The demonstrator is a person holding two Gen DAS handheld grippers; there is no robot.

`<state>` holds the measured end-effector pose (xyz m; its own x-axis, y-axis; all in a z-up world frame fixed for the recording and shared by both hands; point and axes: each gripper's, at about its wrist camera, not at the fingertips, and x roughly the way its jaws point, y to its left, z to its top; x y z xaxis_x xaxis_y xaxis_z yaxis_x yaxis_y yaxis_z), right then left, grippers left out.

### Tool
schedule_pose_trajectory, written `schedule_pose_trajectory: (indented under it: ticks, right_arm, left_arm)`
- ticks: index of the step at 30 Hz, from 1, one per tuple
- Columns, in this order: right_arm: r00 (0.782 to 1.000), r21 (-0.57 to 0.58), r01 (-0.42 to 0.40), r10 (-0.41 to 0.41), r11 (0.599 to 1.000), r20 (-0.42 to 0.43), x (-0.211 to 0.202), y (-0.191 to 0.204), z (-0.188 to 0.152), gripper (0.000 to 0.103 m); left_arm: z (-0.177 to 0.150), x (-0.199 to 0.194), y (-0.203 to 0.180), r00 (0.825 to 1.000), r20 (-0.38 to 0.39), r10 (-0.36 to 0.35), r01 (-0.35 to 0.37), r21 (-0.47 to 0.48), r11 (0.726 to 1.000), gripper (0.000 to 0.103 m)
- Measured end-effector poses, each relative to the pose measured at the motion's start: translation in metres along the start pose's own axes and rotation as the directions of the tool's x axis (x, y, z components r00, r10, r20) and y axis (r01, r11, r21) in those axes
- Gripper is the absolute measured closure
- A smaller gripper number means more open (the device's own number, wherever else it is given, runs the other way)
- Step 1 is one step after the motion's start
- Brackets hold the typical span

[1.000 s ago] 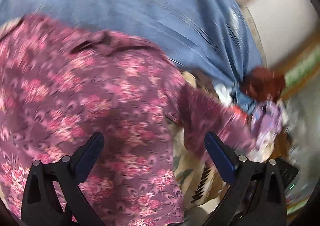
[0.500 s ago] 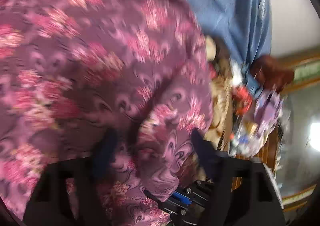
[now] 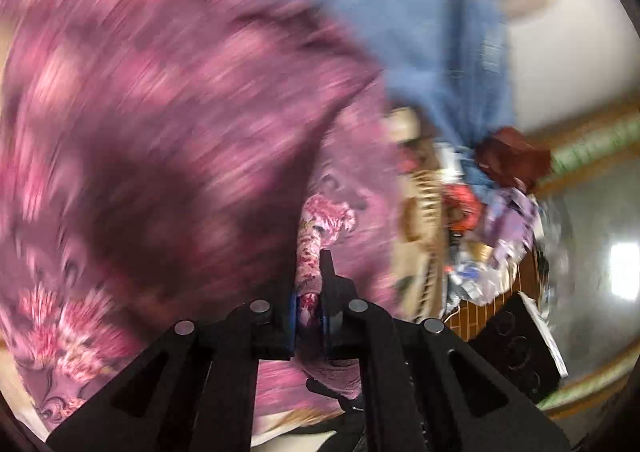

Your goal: Fold small clothes

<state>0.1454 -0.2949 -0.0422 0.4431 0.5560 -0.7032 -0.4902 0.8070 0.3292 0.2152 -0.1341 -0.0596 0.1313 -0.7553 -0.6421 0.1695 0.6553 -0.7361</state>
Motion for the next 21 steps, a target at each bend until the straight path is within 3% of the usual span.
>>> schedule_pose_trajectory:
  ticks: [1, 3, 5, 7, 8, 11, 15, 17, 19, 20, 21]
  right_arm:
    - [0.997, -0.026, 0.026, -0.028, 0.999, -0.079, 0.017, 0.0, -0.006, 0.08]
    - [0.99, -0.061, 0.022, -0.03, 0.998, -0.14, 0.023, 0.001, -0.015, 0.077]
    - [0.99, -0.063, -0.056, 0.047, 0.996, -0.133, 0.007, -0.004, -0.023, 0.064]
    - [0.991, -0.027, -0.098, 0.095, 0.995, -0.098, -0.011, -0.012, -0.022, 0.038]
    - [0.993, -0.005, -0.104, 0.104, 0.995, -0.064, -0.023, -0.022, -0.019, 0.035]
    - [0.998, 0.06, -0.061, 0.061, 0.996, 0.008, -0.043, -0.034, -0.007, 0.034]
    - [0.986, 0.266, 0.08, -0.116, 0.961, 0.12, -0.072, -0.073, 0.002, 0.034]
    - [0.948, 0.43, 0.173, -0.268, 0.886, 0.171, -0.084, -0.101, -0.001, 0.034]
    - [0.913, 0.56, 0.232, -0.377, 0.795, 0.156, -0.085, -0.127, -0.007, 0.037]
    - [0.907, 0.593, 0.244, -0.397, 0.767, 0.141, -0.083, -0.137, -0.006, 0.039]
    - [0.903, 0.603, 0.251, -0.407, 0.757, 0.136, -0.077, -0.141, -0.003, 0.051]
  left_arm:
    - [-0.004, 0.01, 0.019, 1.0, -0.017, 0.024, -0.024, -0.033, 0.999, 0.097]
    - [-0.011, 0.02, 0.036, 0.999, -0.026, 0.042, -0.043, -0.037, 0.998, 0.097]
    - [-0.015, 0.017, 0.033, 1.0, -0.006, 0.011, -0.011, -0.005, 1.0, 0.096]
    - [-0.016, 0.016, 0.026, 1.0, 0.013, -0.009, 0.008, 0.034, 0.999, 0.093]
    - [-0.017, 0.016, 0.027, 1.0, 0.011, -0.011, 0.01, 0.041, 0.999, 0.093]
    - [-0.022, 0.014, 0.036, 1.0, 0.002, -0.031, 0.031, 0.044, 0.999, 0.091]
    - [-0.026, 0.007, 0.046, 0.995, 0.0, -0.097, 0.097, -0.042, 0.994, 0.088]
    - [-0.029, 0.006, 0.038, 0.997, -0.017, -0.076, 0.076, -0.015, 0.997, 0.088]
    - [-0.032, 0.004, 0.033, 0.998, -0.018, -0.065, 0.065, 0.0, 0.998, 0.093]
    - [-0.033, 0.003, 0.033, 0.997, -0.015, -0.075, 0.075, -0.005, 0.997, 0.096]
    - [-0.033, 0.002, 0.032, 0.996, -0.016, -0.084, 0.083, -0.011, 0.996, 0.096]
